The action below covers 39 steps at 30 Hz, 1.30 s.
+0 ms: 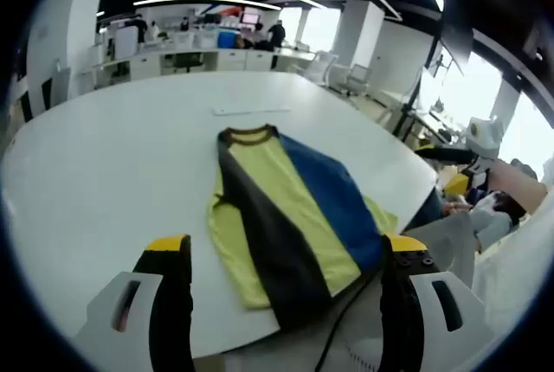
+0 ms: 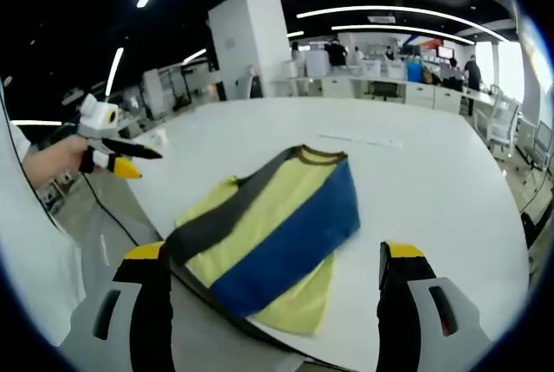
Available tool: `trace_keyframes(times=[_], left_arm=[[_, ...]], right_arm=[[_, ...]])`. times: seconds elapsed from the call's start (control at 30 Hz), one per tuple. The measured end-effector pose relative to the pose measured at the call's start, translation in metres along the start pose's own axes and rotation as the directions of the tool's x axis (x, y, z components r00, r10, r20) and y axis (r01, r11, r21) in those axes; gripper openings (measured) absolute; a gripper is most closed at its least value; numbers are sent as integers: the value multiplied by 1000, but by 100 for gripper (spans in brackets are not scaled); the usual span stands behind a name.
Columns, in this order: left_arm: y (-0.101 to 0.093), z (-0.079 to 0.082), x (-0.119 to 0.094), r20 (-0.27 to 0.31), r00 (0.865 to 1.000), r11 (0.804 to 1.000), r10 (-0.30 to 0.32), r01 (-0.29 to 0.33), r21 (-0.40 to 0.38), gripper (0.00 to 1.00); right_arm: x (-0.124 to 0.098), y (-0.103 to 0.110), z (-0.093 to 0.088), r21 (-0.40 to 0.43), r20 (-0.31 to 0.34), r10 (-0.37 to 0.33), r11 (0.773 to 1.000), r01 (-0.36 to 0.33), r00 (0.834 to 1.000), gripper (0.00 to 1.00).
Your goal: Fold the garment on the visible template until the final outline fits inside the template.
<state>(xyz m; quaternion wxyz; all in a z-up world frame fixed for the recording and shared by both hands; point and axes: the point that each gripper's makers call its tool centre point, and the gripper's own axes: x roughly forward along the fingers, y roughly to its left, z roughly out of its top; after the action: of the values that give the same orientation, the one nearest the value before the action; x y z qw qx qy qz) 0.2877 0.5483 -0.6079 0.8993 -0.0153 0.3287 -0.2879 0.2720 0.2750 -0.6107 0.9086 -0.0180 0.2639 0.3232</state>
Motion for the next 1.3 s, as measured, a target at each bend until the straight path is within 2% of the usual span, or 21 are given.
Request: trace_keyframes(times=[0.2,0.43,0.83,1.3], left_arm=[[0,-2,1,-4,1000,1000,-6,6,-2,86],[4,8,3,13,1000,1000,-10,10,-10,86],[4,6,9,11,1000,999,-20,20,-31,85],[8,-3,10,1,1000,998,-15,15,-61,85]], right_arm=[[-2,-1,-2,2,-1,-10,1000,10,1000,100],[0,-2,0,7,1,-19,1000,19,1000,100],[7,5,-12,-22,-45,-7,1000,6,999,99],[23,23,-26,-52,-104,39,998,-44,994,88]])
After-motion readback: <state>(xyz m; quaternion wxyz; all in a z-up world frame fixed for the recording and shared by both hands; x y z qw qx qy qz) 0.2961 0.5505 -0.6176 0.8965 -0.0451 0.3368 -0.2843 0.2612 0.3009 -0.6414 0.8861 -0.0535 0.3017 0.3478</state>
